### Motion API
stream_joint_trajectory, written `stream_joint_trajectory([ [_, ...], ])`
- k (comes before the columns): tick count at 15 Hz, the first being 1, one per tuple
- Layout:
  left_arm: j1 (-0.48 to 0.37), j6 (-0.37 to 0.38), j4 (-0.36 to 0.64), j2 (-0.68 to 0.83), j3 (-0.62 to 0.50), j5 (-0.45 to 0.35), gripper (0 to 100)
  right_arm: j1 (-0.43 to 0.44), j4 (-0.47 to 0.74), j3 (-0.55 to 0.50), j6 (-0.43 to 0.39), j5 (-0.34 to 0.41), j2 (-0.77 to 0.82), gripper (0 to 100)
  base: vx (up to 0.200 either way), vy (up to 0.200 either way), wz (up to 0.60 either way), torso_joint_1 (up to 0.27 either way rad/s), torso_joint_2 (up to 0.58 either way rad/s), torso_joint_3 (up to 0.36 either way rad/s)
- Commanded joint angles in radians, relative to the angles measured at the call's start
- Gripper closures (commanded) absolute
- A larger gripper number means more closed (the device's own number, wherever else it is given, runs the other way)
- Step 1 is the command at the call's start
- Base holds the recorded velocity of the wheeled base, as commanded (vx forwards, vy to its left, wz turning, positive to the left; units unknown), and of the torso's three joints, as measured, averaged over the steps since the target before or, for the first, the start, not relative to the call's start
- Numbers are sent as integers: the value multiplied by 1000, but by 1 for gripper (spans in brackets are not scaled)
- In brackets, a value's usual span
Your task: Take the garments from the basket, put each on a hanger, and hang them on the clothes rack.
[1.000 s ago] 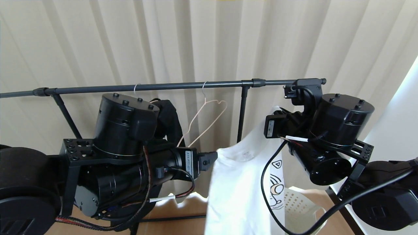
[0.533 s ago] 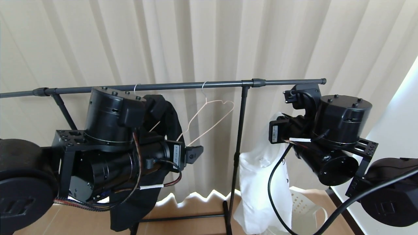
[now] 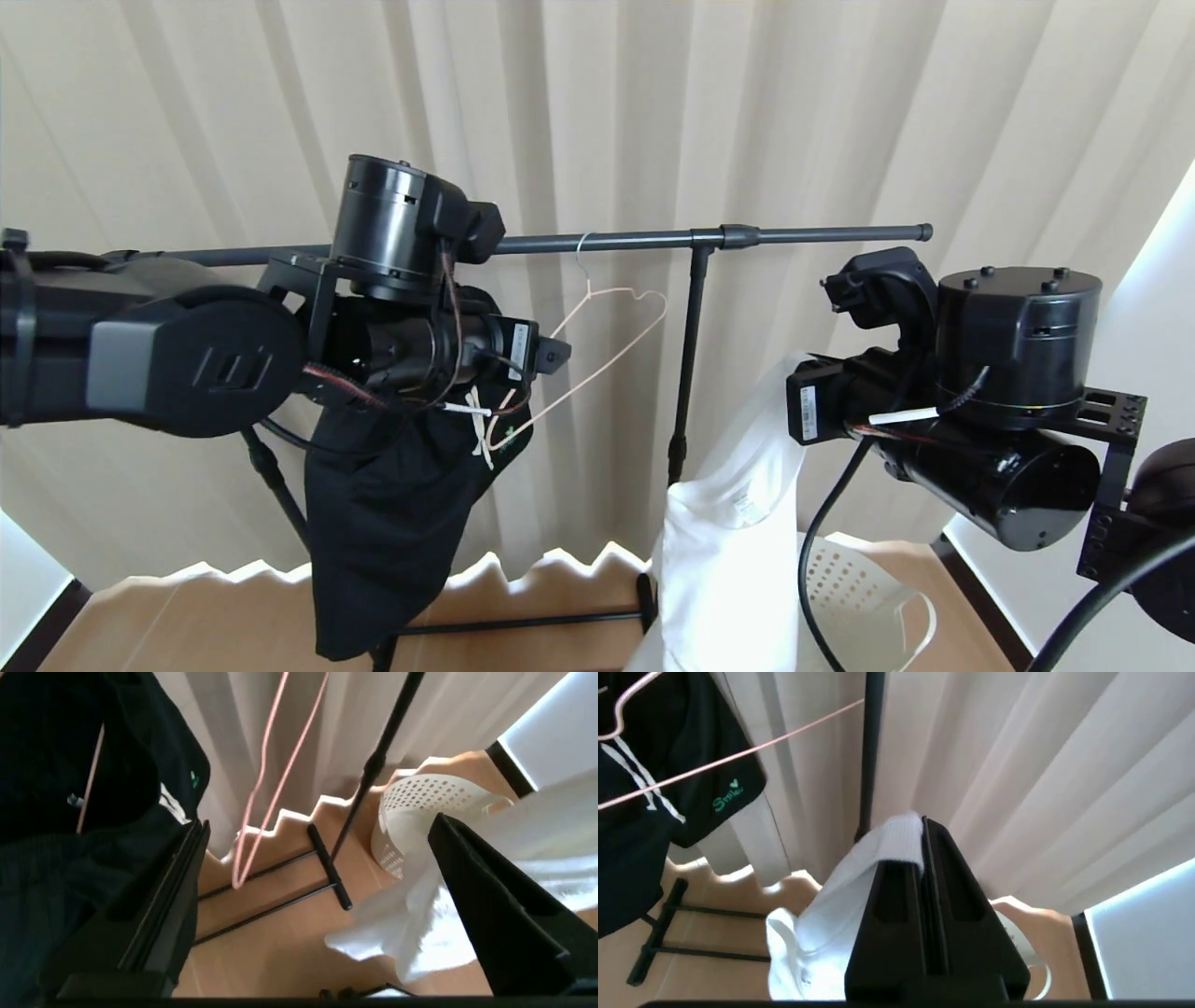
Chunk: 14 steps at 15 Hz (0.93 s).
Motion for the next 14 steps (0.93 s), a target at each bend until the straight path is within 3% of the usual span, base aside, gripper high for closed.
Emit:
stream_joint_trajectory([
  [1,29,20,4,111,-83,0,0,1,47,4,16,45,-61,100,0,0,0,0,0,0],
  [5,58,23,-2,277,-213,0,0,3,129,-4,50,203,-107,100,0,0,0,0,0,0],
  [14,79,-12,-5,511,-442,0,0,6,118,5,53,213,-95,100,0,0,0,0,0,0],
])
